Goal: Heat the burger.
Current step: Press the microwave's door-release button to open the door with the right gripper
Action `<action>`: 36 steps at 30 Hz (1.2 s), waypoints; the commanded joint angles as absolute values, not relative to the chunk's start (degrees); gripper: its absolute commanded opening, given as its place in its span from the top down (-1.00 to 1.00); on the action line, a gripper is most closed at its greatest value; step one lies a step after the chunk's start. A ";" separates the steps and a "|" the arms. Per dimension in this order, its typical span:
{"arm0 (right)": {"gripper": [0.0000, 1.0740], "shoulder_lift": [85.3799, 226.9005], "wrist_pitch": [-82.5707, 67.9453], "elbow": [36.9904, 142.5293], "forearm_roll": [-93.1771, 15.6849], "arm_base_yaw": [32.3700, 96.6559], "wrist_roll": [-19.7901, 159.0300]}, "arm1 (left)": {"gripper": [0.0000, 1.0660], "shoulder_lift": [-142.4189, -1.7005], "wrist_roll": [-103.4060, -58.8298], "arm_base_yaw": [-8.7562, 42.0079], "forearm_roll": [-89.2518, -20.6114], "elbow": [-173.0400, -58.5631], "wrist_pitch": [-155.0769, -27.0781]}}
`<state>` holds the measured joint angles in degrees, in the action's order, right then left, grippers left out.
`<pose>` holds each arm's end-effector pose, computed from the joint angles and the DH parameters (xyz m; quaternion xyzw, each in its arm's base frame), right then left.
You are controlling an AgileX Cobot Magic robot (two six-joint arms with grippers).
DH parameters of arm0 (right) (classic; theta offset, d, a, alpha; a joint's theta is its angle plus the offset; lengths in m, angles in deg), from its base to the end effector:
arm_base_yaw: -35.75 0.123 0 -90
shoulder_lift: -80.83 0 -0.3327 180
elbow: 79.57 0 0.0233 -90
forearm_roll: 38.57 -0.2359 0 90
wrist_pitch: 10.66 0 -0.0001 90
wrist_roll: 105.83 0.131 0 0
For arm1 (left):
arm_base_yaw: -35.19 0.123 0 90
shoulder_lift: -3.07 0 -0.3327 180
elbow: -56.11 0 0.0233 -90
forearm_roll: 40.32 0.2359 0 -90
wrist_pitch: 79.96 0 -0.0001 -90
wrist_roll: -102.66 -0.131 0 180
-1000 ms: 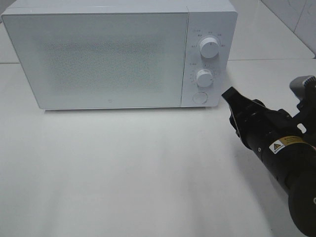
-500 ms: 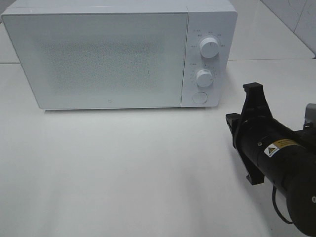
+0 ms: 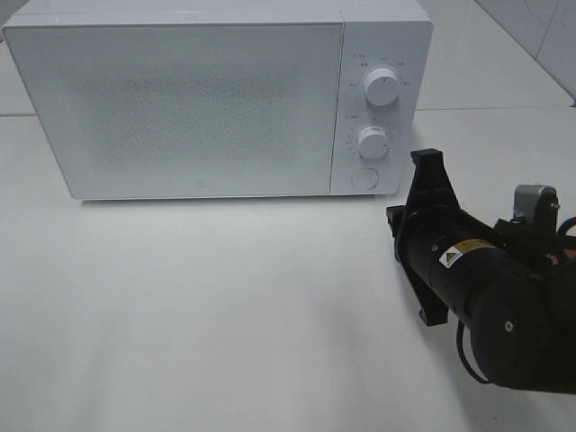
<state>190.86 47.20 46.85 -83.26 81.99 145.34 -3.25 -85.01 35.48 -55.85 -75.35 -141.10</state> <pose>0.2625 0.1614 0.1711 0.5064 0.6433 0.4071 0.4050 -0.0357 -0.0309 0.2604 0.0615 0.8381 -0.0981 0.5332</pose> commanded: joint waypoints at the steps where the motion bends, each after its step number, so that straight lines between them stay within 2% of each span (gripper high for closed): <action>1: 1.00 192.41 45.54 49.77 -80.11 78.95 146.02 | -0.87 -2.22 -84.96 35.25 -55.96 -75.24 -141.21; 16: 1.00 198.42 41.88 57.16 -72.84 71.04 150.66 | -0.87 -2.22 -84.96 35.25 -55.96 -75.24 -141.21; 36: 1.00 206.22 39.24 66.61 -69.92 68.24 152.33 | -0.87 -2.22 -84.96 35.25 -55.96 -75.24 -141.21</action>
<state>206.22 39.58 66.10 -70.83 68.47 152.15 -3.25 -85.01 35.48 -55.85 -75.35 -141.10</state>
